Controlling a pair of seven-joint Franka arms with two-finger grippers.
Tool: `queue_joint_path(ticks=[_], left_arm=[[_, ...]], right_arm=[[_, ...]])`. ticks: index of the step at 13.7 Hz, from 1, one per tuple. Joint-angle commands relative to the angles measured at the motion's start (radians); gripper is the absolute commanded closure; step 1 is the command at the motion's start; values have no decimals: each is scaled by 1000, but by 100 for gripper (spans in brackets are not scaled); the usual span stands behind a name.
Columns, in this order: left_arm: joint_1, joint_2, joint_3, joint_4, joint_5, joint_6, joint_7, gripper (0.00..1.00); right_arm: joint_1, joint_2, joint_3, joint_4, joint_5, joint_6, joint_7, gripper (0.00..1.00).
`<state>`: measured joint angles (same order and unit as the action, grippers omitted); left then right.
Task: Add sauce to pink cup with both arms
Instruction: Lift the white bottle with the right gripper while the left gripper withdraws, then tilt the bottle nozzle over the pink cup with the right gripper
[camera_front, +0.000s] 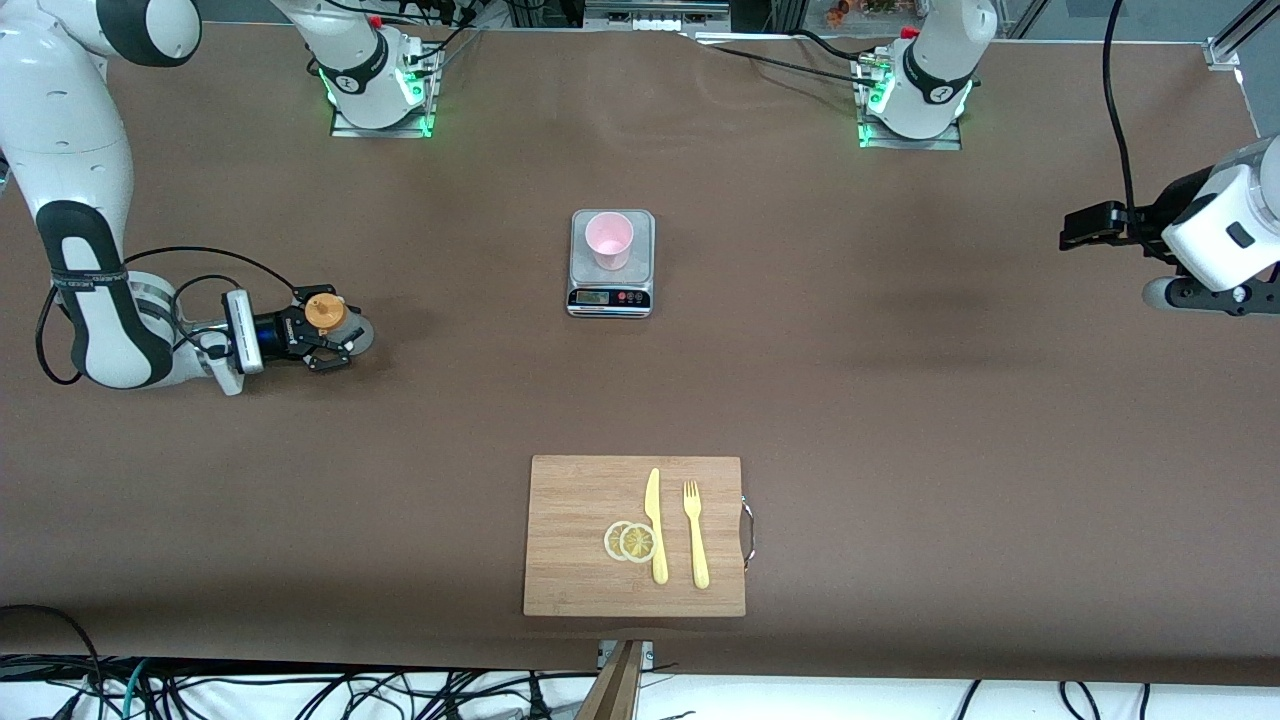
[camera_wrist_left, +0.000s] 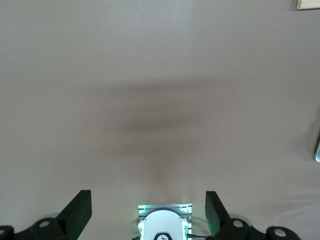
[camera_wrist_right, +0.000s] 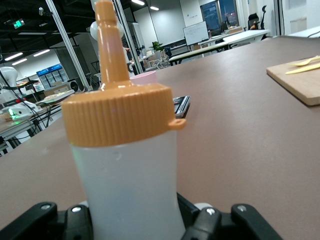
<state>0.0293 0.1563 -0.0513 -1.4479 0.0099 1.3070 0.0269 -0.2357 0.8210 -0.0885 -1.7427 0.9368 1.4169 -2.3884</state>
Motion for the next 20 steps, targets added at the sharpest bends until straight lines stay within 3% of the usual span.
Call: queue_joint_path(ticks=[1, 4, 6, 10, 14, 20], left_arm=[[18, -27, -27, -26, 58, -8, 30, 0], [4, -20, -28, -14, 55, -23, 27, 0], [6, -20, -35, -14, 53, -23, 30, 0], [-2, -17, -47, -8, 44, -17, 28, 0], [7, -1, -45, 12, 44, -17, 34, 0], [12, -1, -41, 15, 44, -17, 34, 0]], right_arm=[[24, -35, 4, 23, -36, -30, 166, 96], [116, -97, 4, 87, -120, -16, 357, 96], [202, -181, 6, 114, -238, 37, 550, 95], [424, -273, 7, 190, -589, 48, 815, 95], [504, -296, 136, 192, -832, 54, 1041, 95], [647, -295, 205, 186, -926, 60, 1314, 93]])
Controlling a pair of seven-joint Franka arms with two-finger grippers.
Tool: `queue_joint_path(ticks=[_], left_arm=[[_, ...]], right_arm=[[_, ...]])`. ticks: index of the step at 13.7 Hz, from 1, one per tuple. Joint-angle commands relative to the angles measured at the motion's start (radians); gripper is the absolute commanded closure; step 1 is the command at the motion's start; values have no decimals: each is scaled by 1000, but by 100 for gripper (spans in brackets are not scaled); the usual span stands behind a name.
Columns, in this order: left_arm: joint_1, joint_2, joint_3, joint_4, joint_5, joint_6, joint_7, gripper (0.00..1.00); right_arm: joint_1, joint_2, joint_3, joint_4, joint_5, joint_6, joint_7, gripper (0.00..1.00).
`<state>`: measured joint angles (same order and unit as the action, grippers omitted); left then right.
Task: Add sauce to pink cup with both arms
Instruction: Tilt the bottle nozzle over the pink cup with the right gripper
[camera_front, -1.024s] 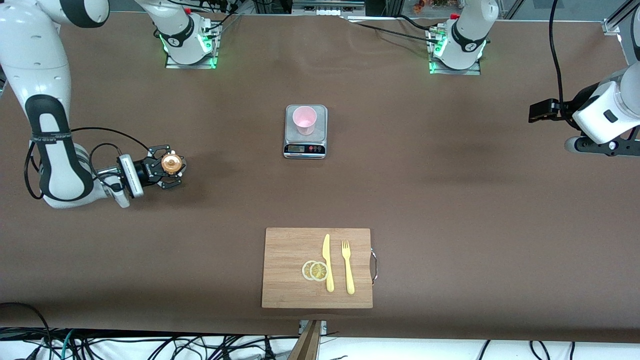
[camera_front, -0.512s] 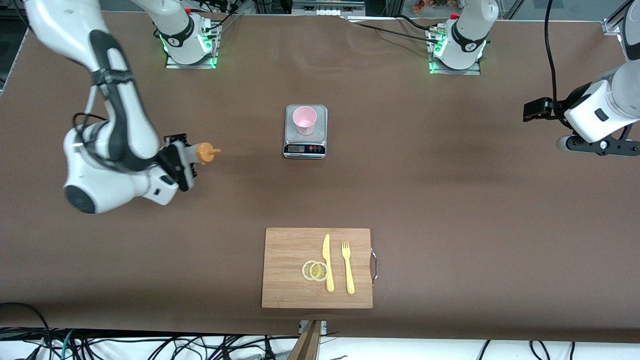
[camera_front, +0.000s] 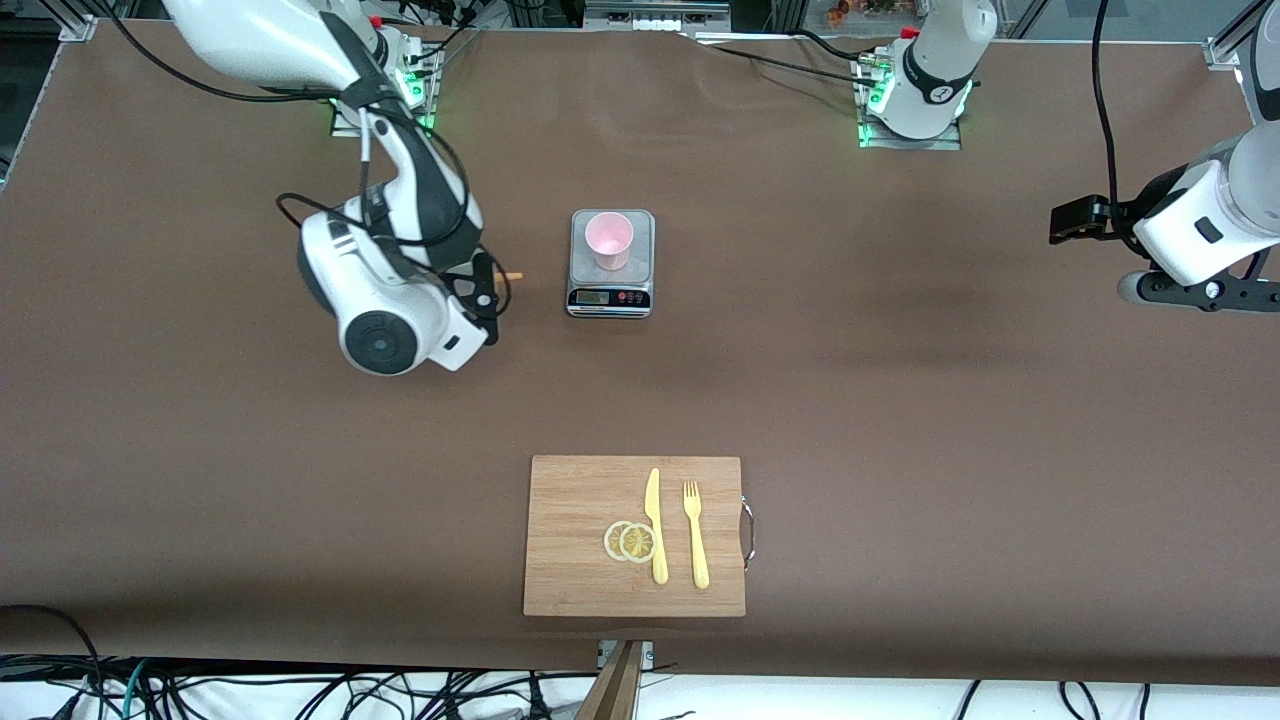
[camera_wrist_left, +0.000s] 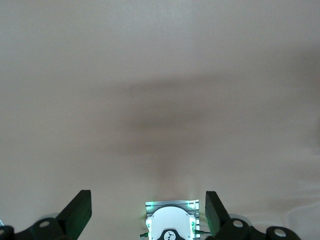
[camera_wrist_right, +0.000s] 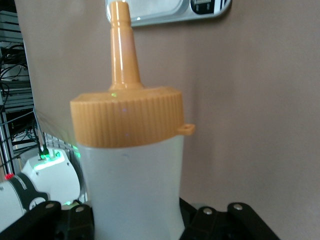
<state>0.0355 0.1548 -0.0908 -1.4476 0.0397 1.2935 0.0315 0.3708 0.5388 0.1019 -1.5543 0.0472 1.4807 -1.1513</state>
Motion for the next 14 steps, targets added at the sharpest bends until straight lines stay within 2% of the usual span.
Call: queue_joint_path(ticks=[1, 8, 10, 14], left_arm=[[6, 0, -1, 15, 14, -3, 30, 0], [6, 0, -1, 15, 12, -3, 30, 0], [7, 2, -1, 15, 11, -3, 30, 0], [7, 2, 0, 15, 11, -3, 30, 0]], right_arm=[[66, -10, 16, -3, -52, -4, 126, 93], [132, 3, 71, -15, -104, -16, 266, 94], [143, 10, 96, -13, -144, -14, 315, 94], [178, 18, 105, -10, -182, -22, 369, 95]])
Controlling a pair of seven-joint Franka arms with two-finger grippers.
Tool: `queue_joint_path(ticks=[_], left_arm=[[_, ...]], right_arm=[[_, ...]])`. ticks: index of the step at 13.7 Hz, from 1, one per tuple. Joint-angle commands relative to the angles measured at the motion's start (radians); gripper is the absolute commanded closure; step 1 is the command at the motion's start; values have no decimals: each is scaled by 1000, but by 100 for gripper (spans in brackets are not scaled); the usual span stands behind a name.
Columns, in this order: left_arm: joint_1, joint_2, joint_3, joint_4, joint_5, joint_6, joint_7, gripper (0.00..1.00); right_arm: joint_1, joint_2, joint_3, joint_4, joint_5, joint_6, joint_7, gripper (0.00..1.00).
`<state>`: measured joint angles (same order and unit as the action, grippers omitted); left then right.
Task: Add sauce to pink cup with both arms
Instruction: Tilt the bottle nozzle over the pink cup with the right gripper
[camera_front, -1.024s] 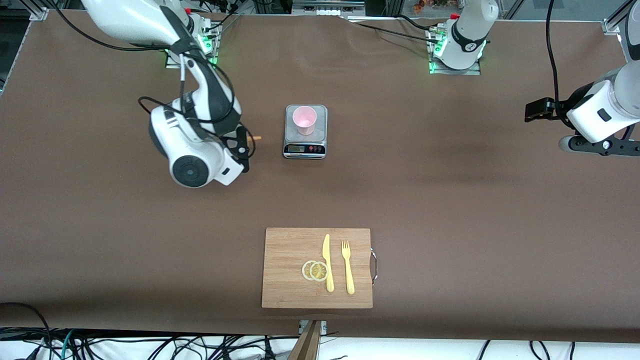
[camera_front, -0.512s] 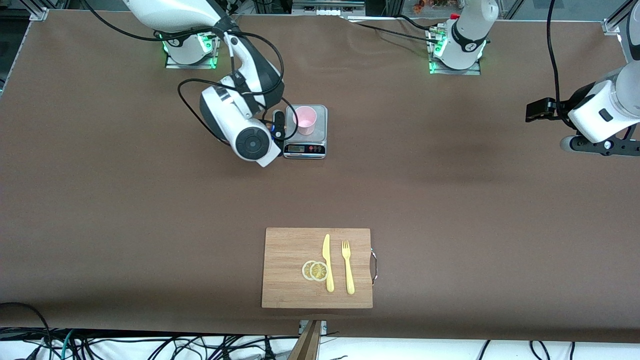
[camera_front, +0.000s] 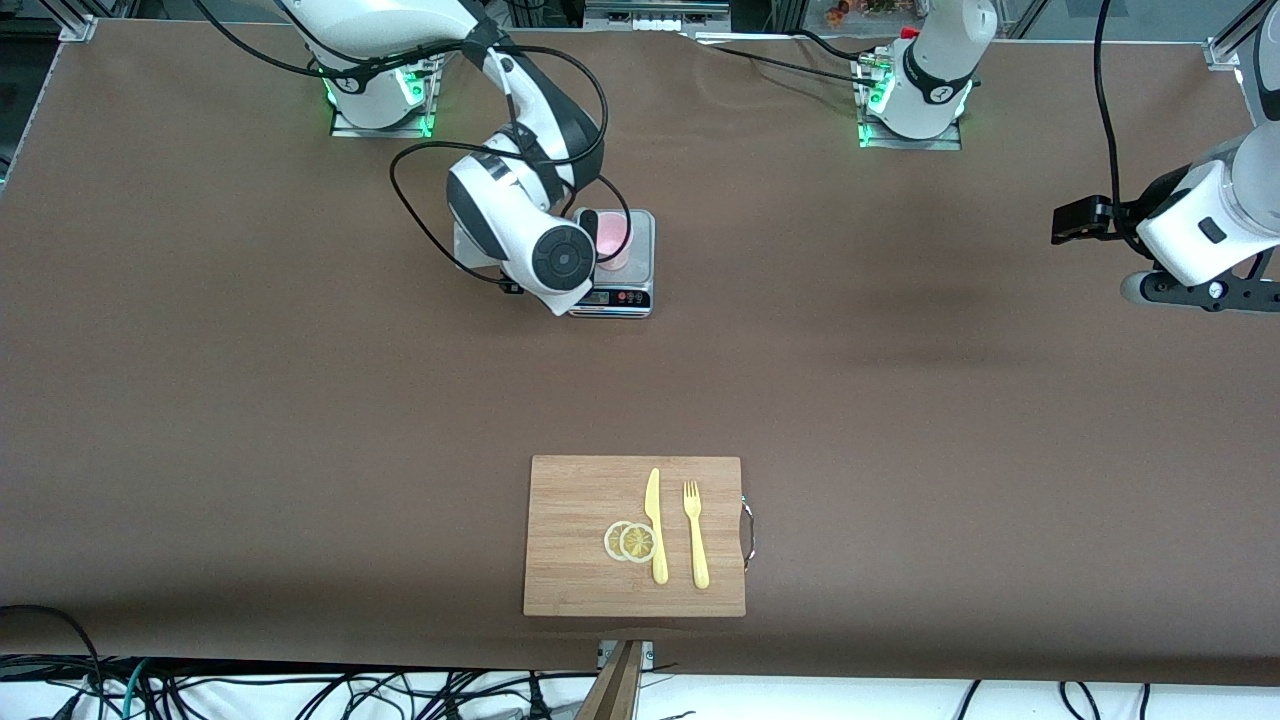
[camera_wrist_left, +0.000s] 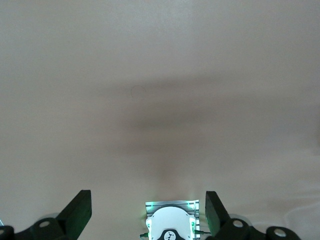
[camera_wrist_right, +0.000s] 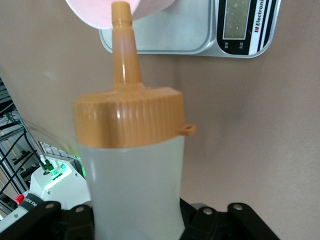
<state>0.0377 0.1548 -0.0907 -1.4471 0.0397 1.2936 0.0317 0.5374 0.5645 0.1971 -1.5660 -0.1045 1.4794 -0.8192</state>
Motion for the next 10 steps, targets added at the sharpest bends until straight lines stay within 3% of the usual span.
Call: queue_joint_path(ticks=[1, 7, 10], left_arm=[[7, 2, 0, 14, 11, -4, 30, 0], [5, 2, -1, 14, 11, -4, 30, 0], [7, 2, 0, 14, 11, -4, 30, 0]], right_arm=[[18, -3, 21, 1, -43, -22, 46, 95], [24, 8, 93, 7, -152, -57, 123, 95], [33, 11, 100, 14, -182, -73, 124, 95]])
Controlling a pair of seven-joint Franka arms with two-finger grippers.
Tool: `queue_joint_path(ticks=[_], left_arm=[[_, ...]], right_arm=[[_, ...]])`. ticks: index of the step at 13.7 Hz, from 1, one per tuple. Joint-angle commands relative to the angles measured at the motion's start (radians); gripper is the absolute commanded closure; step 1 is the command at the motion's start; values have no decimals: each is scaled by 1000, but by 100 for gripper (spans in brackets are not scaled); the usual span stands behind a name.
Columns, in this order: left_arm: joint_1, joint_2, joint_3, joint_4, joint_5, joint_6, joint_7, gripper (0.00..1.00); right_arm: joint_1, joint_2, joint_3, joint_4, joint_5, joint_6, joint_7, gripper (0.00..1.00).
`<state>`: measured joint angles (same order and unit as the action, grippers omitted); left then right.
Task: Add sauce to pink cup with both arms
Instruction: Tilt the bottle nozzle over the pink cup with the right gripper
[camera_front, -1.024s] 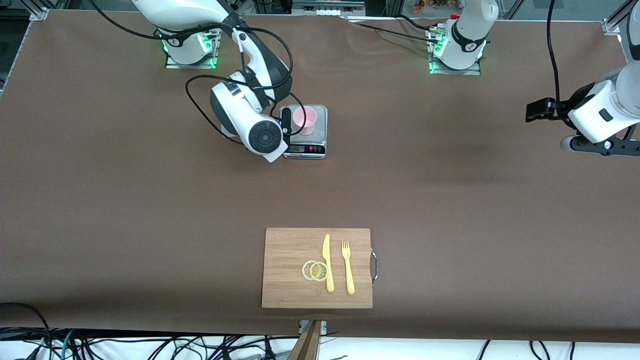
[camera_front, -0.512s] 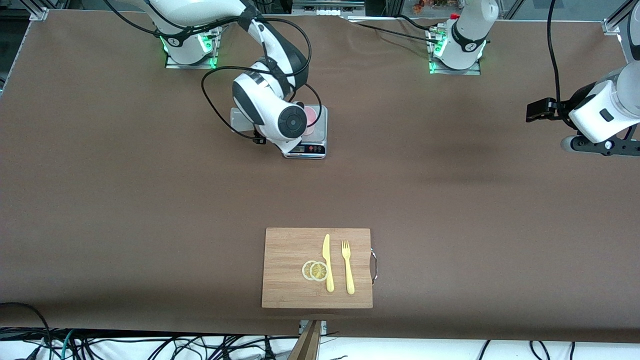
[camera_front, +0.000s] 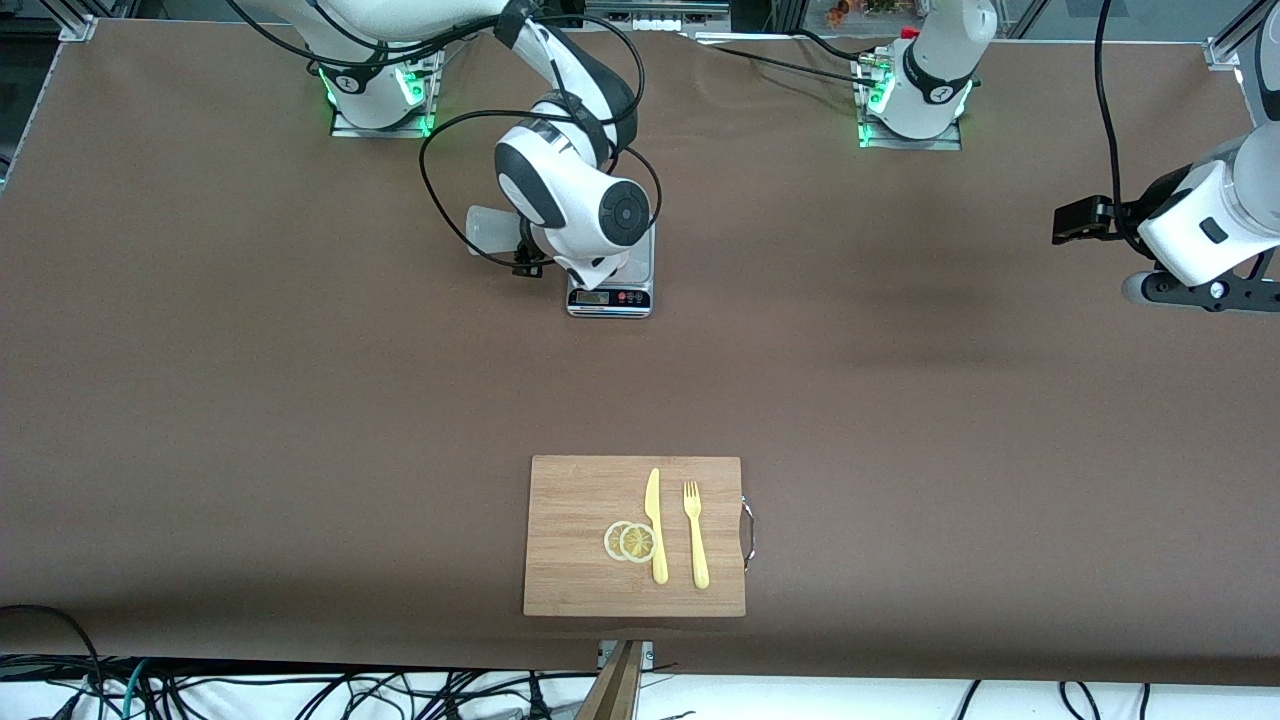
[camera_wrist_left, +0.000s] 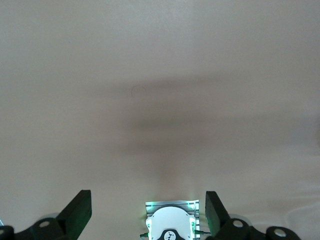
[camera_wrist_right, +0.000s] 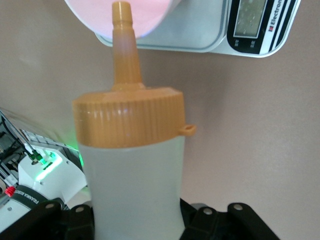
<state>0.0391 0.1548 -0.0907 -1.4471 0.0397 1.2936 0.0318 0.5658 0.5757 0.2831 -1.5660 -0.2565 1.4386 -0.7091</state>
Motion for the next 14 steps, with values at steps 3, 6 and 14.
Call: queue_joint_path(ticks=[3, 6, 14], left_arm=[[4, 2, 0, 14, 11, -2, 30, 0], [5, 2, 0, 14, 11, -4, 30, 0], [4, 2, 0, 14, 11, -4, 30, 0]], right_arm=[[8, 4, 16, 29, -32, -32, 14, 96], [11, 6, 16, 37, -33, -30, 16, 96], [-150, -31, 10, 34, 149, 109, -179, 96]])
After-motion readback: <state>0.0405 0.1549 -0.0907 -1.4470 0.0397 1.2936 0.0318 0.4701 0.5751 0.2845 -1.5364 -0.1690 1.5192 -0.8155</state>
